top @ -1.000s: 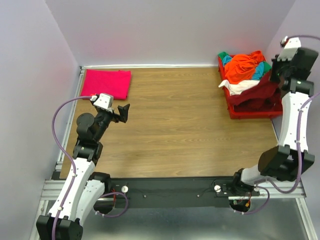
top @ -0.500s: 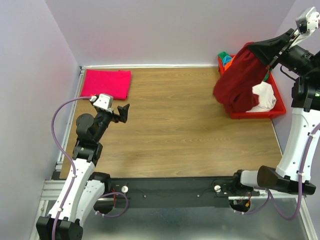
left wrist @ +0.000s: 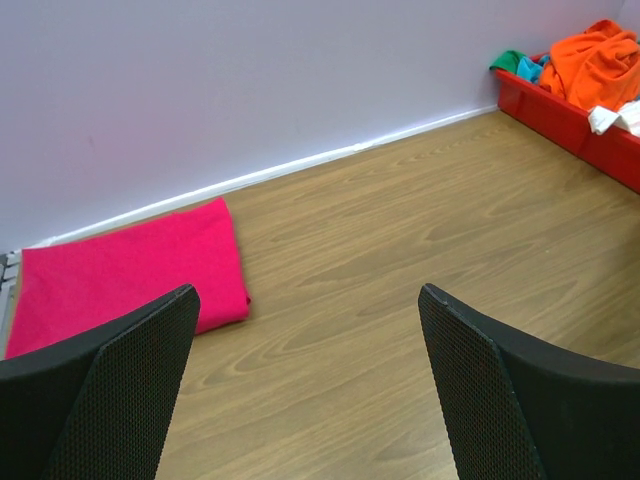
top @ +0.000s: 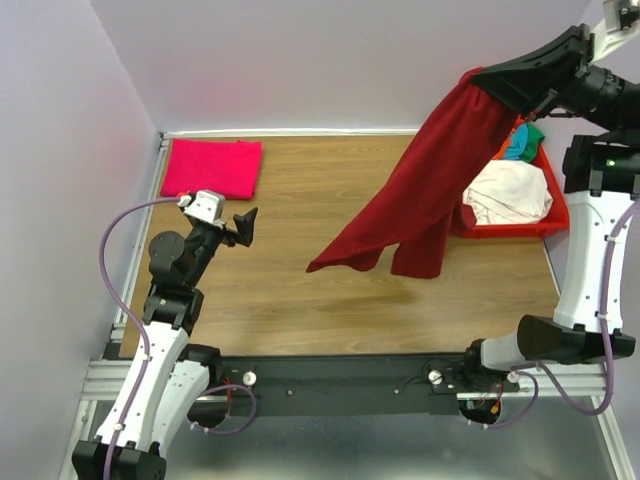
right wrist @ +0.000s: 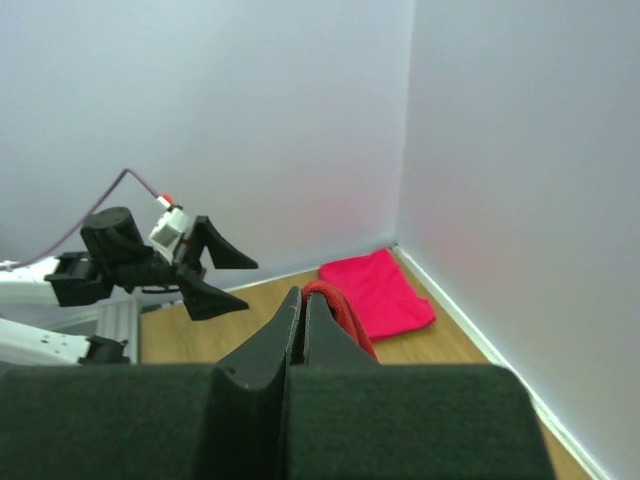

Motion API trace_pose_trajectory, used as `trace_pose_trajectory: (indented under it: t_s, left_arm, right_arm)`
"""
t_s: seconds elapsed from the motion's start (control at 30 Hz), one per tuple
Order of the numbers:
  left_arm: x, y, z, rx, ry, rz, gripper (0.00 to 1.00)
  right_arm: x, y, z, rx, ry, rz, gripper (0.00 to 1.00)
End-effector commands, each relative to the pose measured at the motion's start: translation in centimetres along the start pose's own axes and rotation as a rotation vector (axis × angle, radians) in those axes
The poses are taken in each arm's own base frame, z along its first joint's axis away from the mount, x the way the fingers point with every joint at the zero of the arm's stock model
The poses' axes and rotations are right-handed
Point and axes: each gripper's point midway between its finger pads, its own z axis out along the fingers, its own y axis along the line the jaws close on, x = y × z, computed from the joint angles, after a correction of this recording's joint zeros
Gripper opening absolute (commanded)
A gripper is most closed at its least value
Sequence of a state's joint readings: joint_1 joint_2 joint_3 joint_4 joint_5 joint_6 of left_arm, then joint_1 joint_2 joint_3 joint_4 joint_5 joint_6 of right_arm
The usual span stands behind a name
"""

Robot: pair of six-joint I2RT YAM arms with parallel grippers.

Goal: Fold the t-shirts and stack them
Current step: Grab the tshirt from the pile, then move the tshirt to the center of the board

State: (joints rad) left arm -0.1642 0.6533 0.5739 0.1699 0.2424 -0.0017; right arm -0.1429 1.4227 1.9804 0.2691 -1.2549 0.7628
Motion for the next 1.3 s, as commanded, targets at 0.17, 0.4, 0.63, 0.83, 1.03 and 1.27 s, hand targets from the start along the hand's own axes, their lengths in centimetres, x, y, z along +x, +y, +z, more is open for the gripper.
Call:
trace_pose_trajectory:
  t_s: [0.17,0.4,0.63,0.83,1.03,1.27]
  left_arm:
    - [-0.6,-1.2,-0.5,0.064,-0.039,0.039,0.98]
    - [0.0,-1.1,-0.1,0.065,-0.023,0.034,0.98]
    - [0.2,-1.2,-0.1,0.071,-0.021,0.036,0.98]
    - [2.2,-4.9,1.0,0.293,0.034,-0.046,0.98]
    - [5.4,-8.3,2.2,0.482,0.184,-0.191,0.98]
    - [7.8,-14.2,3.8,0.566,0.345,-0.201,0.89]
  right_arm:
    - [11.0,-0.7,5.0,-0.048,0.070,0.222,0.01]
    - [28.1,5.4,10.5,-0.121,0.368,0.284,0.08]
    - [34.7,-0.1,12.5,0.123,0.498,0.255,0.13]
    - [41.0,-8.5,10.9,0.483,0.683,0.093,1.00]
    - [42.9,-7.0,5.1,0.342,0.818,0.018,1.00]
    - [48.1,2.0,-3.8,0.071,0.999,0.031,0.91]
